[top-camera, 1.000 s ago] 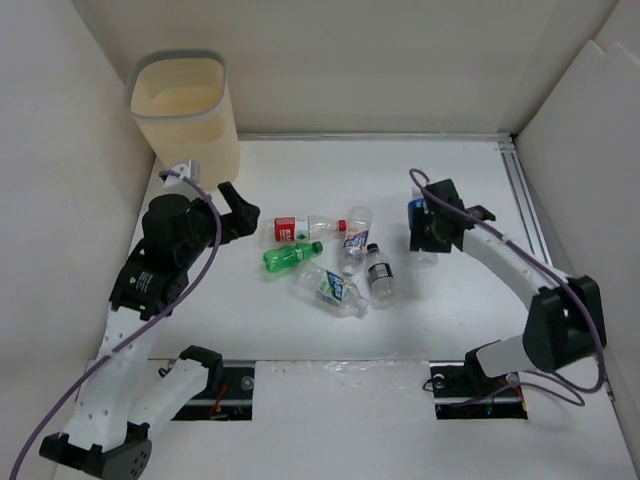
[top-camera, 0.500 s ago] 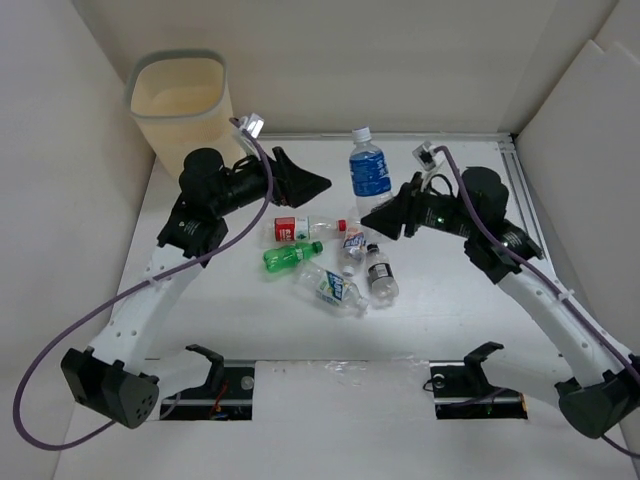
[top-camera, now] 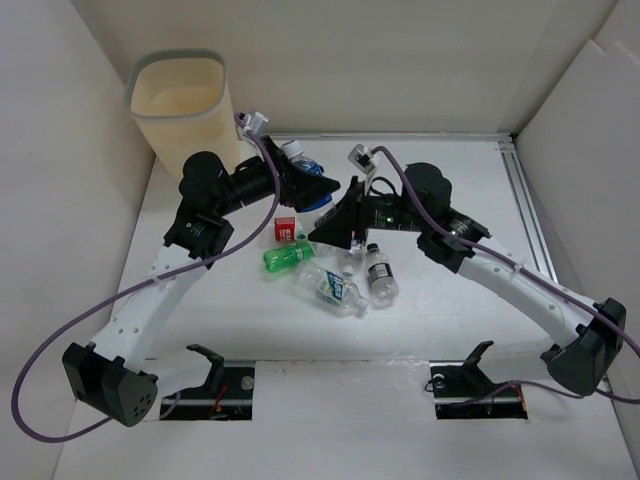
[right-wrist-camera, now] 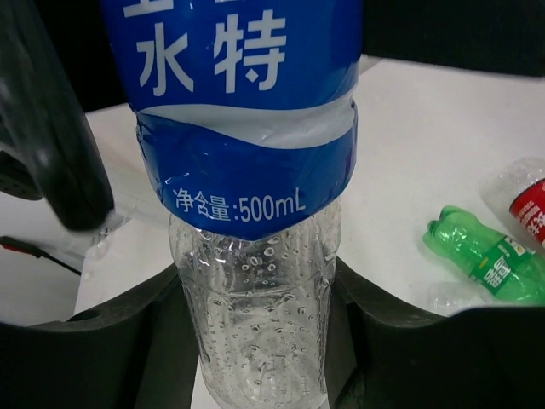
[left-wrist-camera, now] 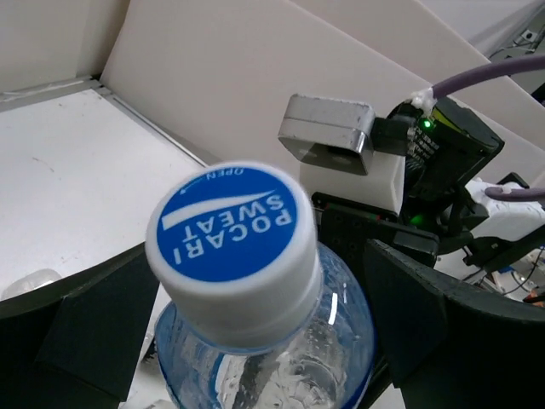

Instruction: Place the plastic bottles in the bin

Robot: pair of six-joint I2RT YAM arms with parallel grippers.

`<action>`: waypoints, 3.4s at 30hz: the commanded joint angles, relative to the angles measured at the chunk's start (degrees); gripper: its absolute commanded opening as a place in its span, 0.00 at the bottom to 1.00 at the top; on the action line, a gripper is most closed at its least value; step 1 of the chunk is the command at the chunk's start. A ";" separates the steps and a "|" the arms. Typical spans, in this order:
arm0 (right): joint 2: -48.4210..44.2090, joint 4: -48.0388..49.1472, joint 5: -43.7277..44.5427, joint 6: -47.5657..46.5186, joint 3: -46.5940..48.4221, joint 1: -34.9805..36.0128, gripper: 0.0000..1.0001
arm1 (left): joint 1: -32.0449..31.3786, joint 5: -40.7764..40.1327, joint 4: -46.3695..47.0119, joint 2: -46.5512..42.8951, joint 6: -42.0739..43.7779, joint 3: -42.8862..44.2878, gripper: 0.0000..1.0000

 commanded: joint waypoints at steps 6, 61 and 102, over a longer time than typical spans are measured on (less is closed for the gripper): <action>3.18 7.91 1.71 2.17 4.97 -1.10 0.00 | 0.12 3.66 3.99 -0.56 0.35 -1.44 0.64; -15.30 -24.06 43.27 -4.41 -14.29 -14.02 1.00 | 29.65 -37.48 -18.31 30.67 10.38 53.96 1.00; 6.98 -20.90 48.79 6.30 -26.58 -2.60 0.11 | 28.24 -12.34 -27.04 -19.90 10.02 -13.83 1.00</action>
